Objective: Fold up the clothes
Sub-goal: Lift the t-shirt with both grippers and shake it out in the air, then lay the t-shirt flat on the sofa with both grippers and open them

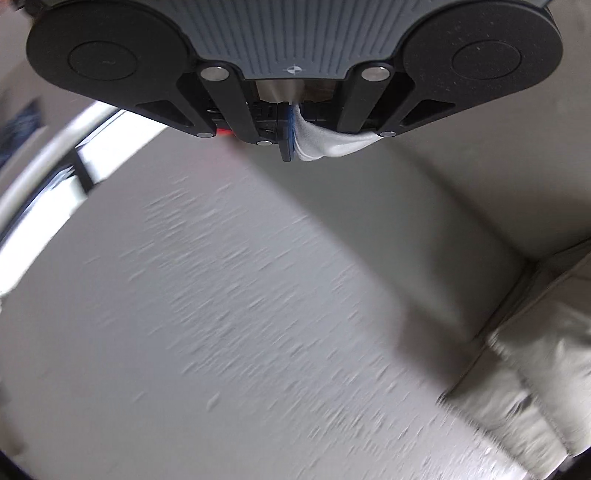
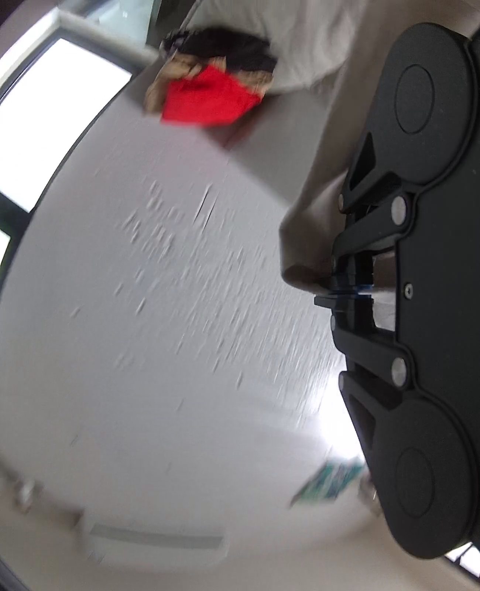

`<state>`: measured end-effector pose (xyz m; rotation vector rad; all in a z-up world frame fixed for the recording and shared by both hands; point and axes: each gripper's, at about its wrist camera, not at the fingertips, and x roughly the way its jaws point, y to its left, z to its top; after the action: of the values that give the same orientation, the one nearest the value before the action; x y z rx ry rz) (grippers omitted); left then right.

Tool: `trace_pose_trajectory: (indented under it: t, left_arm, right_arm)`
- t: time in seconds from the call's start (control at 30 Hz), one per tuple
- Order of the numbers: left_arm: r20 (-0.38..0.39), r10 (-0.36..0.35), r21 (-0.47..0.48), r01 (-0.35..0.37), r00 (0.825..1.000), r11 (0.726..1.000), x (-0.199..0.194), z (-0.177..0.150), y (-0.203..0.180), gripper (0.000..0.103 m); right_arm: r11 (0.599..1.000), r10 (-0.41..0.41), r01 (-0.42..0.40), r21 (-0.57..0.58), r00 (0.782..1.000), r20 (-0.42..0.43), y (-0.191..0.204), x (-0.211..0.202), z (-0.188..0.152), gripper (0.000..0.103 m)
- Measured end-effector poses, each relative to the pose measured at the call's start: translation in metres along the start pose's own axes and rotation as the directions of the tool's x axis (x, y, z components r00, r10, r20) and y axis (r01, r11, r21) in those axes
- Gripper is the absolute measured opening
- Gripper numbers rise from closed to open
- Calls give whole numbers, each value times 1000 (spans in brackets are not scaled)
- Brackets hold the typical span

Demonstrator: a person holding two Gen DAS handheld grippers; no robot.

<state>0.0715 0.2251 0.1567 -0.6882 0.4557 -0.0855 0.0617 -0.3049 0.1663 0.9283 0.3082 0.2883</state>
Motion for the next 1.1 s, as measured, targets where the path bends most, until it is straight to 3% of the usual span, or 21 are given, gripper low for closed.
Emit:
trace_pose_trajectory:
  t: [0.07, 0.1, 0.27, 0.37, 0.43, 0.53, 0.63, 0.77, 0.93, 1.1]
  left_arm:
    - [0, 99, 63, -99, 995, 993, 39, 11, -7, 1]
    - [40, 103, 106, -107, 994, 989, 45, 19, -18, 1]
    - [203, -36, 214, -8, 978, 977, 25, 51, -67, 1]
    - [195, -83, 227, 37, 977, 973, 28, 43, -66, 2]
    - [155, -71, 222, 35, 985, 974, 45, 28, -54, 2]
    - [88, 3, 213, -22, 996, 977, 74, -4, -23, 1]
    - [6, 99, 194, -98, 995, 976, 100, -46, 17, 1]
    - [-111, 211, 131, -196, 971, 972, 127, -100, 81, 2]
    - [-243, 316, 49, -313, 917, 948, 137, -160, 152, 1]
    - [-288, 337, 19, -346, 897, 938, 127, -178, 173, 1]
  right_arm:
    - [992, -121, 120, -49, 992, -26, -6, 51, 6, 2]
    - [988, -133, 132, -77, 991, -10, 0, 62, 11, 2]
    - [981, -24, 48, -187, 992, 124, 38, 56, 39, 2]
    - [977, -1, 32, -212, 989, 146, 34, 41, 36, 2]
    - [981, -24, 47, -188, 992, 124, 13, 41, 26, 2]
    - [987, -89, 96, -126, 994, 56, -33, 51, 3, 2]
    - [986, -161, 159, -55, 986, -37, -81, 68, -26, 2]
    - [965, -258, 261, -3, 953, -156, -141, 78, -78, 2]
    - [930, -343, 366, 30, 894, -287, -192, 75, -135, 2]
    - [896, -421, 442, -25, 834, -356, -206, 69, -167, 2]
